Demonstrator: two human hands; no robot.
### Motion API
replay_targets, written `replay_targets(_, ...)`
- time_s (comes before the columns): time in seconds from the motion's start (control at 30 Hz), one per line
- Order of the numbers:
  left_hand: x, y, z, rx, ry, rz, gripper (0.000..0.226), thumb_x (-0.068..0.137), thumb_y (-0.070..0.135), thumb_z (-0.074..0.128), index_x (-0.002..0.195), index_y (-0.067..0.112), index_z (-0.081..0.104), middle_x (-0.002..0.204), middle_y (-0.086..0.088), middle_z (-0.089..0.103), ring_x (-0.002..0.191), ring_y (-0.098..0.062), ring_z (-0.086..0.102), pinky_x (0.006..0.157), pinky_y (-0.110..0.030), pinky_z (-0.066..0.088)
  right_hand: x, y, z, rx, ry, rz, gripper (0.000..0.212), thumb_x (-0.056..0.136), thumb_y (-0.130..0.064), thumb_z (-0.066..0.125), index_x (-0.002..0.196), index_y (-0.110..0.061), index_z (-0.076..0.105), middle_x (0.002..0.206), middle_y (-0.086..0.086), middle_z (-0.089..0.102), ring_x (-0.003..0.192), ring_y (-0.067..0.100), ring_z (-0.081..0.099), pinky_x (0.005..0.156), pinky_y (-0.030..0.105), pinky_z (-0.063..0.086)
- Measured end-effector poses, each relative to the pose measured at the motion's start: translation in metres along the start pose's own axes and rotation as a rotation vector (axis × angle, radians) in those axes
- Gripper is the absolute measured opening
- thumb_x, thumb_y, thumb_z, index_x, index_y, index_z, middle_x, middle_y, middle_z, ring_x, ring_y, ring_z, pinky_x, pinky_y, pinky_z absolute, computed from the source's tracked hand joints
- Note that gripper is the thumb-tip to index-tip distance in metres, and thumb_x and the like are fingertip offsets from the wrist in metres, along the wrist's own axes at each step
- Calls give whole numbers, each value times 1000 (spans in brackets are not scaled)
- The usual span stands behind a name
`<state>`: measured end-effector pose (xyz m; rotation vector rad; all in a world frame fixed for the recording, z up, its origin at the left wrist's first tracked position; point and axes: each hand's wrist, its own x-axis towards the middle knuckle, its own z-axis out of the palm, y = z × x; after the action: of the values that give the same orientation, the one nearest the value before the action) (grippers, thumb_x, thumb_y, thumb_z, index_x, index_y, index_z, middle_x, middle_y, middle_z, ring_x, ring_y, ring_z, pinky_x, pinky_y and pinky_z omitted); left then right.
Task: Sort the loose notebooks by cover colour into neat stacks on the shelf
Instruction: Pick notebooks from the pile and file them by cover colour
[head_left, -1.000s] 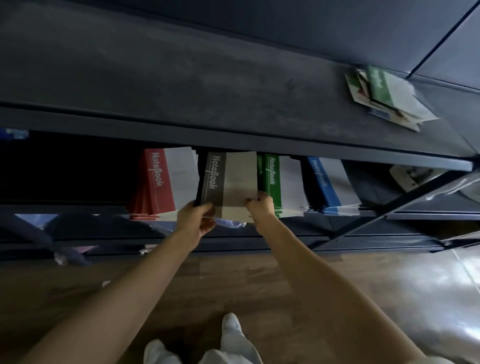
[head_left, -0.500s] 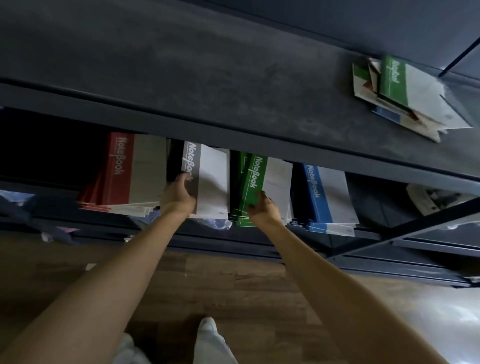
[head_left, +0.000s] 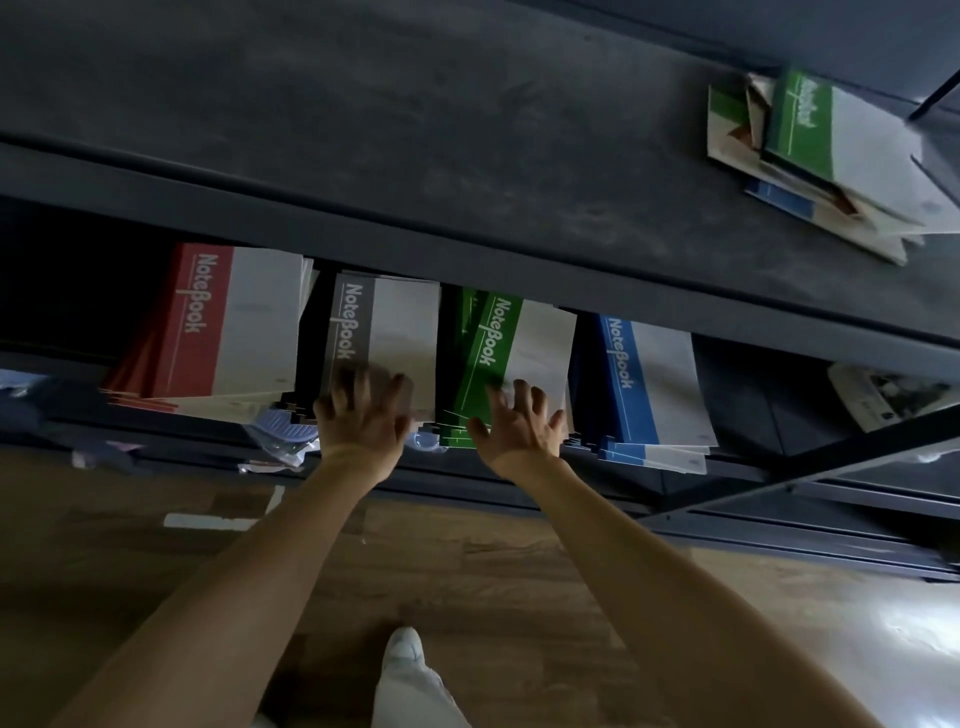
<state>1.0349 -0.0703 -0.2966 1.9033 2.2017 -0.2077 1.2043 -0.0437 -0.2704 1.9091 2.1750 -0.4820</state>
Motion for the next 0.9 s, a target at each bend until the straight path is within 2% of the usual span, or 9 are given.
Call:
replay_targets(0.2, 7, -11, -2, 35, -10, 0, 55, 97, 48, 29, 147, 34, 10, 152, -16, 1, 140, -43, 5, 110, -53, 24, 0, 4, 6, -1, -5, -32, 53, 96, -50, 36, 144, -32, 24, 150, 6, 16, 139, 31, 15, 111, 60, 15)
replay_targets(0.37, -4, -14, -8, 61, -83, -25, 61, 96, 58, 22, 149, 34, 3, 157, -9, -7, 143, -37, -6, 113, -50, 15, -9, 5, 2, -48, -22, -21, 57, 96, -53, 31, 147, -31, 16, 155, 7, 7, 143, 31, 8, 112, 60, 12)
replay_targets(0.43, -17, -15, -9, 65, -61, 0, 63, 94, 59, 21, 149, 32, 5, 156, -8, -3, 143, -35, -1, 114, -49, 16, -17, 5, 0, -57, -23, -18, 59, 96, -54, 30, 148, -30, 15, 156, 8, 4, 143, 31, 4, 113, 60, 9)
replay_targets(0.6, -57, -15, -16, 46, 6, 62, 64, 92, 61, 30, 147, 27, 23, 155, -9, 12, 141, -35, 14, 110, -49, 23, -49, 4, 1, -90, -6, -35, 64, 94, -59, 30, 149, -30, 15, 155, 8, 7, 143, 34, 4, 110, 64, 6)
replay_targets(0.9, -179, -18, -36, 13, 91, 79, 66, 92, 61, 32, 148, 28, 20, 157, -6, 8, 143, -35, 7, 111, -50, 19, -166, 1, -2, -112, 15, -35, 67, 92, -65, 25, 150, -33, 13, 158, 4, 6, 145, 35, 0, 108, 65, 3)
